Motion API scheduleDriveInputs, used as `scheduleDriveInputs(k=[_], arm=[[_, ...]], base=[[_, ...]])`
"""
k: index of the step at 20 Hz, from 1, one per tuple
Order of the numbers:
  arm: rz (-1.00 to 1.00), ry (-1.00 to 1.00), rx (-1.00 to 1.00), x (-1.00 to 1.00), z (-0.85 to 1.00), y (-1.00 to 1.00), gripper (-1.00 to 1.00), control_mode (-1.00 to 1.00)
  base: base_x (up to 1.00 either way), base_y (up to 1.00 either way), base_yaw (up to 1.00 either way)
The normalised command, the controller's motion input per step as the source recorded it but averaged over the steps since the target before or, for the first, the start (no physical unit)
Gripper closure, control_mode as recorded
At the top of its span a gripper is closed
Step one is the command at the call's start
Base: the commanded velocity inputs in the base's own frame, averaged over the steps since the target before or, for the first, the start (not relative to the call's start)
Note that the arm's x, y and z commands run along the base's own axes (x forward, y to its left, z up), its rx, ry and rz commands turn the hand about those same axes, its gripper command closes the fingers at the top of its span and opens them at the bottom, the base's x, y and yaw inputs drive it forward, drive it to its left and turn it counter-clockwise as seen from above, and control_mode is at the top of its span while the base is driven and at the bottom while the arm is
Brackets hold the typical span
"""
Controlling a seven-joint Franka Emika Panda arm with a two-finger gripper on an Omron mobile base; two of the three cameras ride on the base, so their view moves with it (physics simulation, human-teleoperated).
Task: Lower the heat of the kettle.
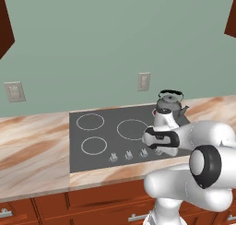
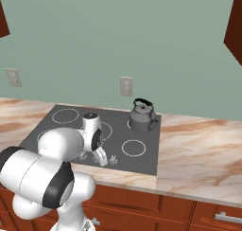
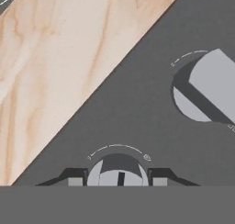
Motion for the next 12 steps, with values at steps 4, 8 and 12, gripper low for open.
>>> scheduleDriveInputs(k=[4, 8, 12], arm=[[-0.25, 0.02, 0.0, 0.0, 0.0, 0.0, 1.0, -1.0], [-0.25, 0.03, 0.0, -0.01, 0.0, 0.0, 1.0, -1.0], [-0.25, 0.03, 0.0, -0.03, 0.0, 0.0, 1.0, -1.0]], base=[[0.0, 0.0, 0.0], [0.0, 0.0, 0.0], [0.0, 0.0, 0.0]])
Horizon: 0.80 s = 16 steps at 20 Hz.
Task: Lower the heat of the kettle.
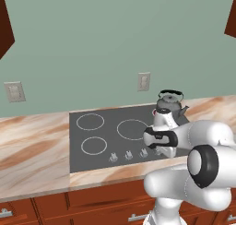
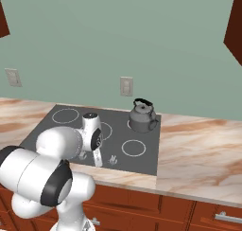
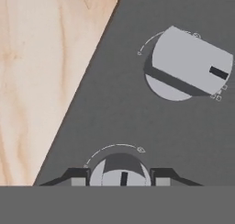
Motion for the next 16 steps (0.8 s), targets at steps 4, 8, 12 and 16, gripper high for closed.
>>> scheduleDriveInputs(k=[4, 8, 12, 16], arm=[[-0.26, 0.02, 0.0, -0.04, 0.0, 0.0, 1.0, -1.0], [-0.26, 0.01, 0.0, -0.05, -0.01, 0.0, 1.0, -1.0], [-0.25, 0.0, 0.0, -0.05, -0.03, 0.0, 1.0, -1.0], [-0.25, 0.01, 0.0, -0.05, -0.04, 0.0, 1.0, -1.0]], base=[[0.0, 0.0, 0.0], [0.0, 0.0, 0.0], [0.0, 0.0, 0.0], [0.0, 0.0, 0.0]])
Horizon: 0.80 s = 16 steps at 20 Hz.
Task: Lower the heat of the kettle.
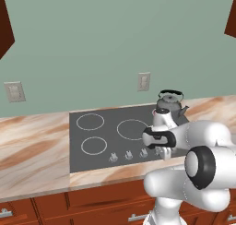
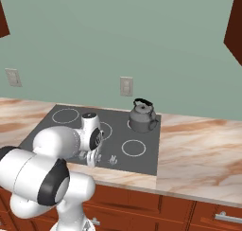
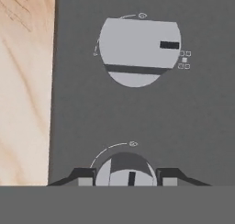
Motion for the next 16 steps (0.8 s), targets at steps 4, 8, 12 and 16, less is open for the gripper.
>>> scheduleDriveInputs(k=[4, 8, 12, 16], arm=[[-0.25, 0.02, 0.0, -0.03, -0.02, 0.0, 1.0, -1.0], [-0.25, 0.02, 0.0, -0.03, -0.02, 0.0, 1.0, -1.0], [-0.25, 0.03, 0.0, -0.02, -0.04, 0.0, 1.0, -1.0], [-0.25, 0.02, 0.0, -0.03, -0.04, 0.0, 1.0, -1.0]], base=[[0.0, 0.0, 0.0], [0.0, 0.0, 0.0], [0.0, 0.0, 0.0], [0.0, 0.0, 0.0]])
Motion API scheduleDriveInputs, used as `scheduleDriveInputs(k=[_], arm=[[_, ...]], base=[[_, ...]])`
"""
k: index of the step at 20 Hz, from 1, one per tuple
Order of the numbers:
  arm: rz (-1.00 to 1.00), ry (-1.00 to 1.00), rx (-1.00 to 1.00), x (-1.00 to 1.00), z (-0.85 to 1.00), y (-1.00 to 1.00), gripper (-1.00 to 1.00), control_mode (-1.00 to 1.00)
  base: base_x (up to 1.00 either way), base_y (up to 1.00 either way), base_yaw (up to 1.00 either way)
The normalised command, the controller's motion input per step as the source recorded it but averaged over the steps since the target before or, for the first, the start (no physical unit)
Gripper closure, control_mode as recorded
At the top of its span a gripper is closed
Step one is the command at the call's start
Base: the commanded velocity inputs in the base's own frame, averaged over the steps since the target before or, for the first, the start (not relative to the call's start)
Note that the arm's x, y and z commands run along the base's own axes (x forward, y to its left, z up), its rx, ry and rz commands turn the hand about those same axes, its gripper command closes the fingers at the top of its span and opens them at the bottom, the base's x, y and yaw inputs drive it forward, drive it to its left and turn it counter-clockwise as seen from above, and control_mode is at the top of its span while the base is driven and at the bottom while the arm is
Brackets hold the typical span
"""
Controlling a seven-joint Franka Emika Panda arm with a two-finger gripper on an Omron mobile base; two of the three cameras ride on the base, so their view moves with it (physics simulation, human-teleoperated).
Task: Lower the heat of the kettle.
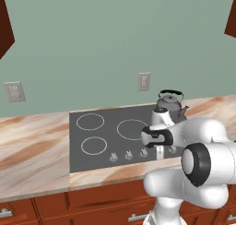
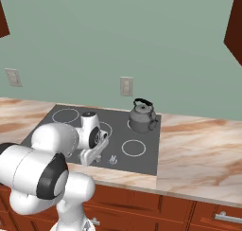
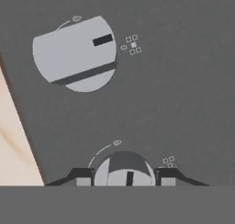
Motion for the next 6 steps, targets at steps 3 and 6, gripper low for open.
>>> scheduleDriveInputs(k=[3, 6], arm=[[-0.24, 0.01, 0.0, -0.02, -0.04, 0.0, 1.0, -1.0], [-0.24, 0.01, 0.0, -0.02, -0.04, 0.0, 1.0, -1.0]], base=[[0.0, 0.0, 0.0], [0.0, 0.0, 0.0]])
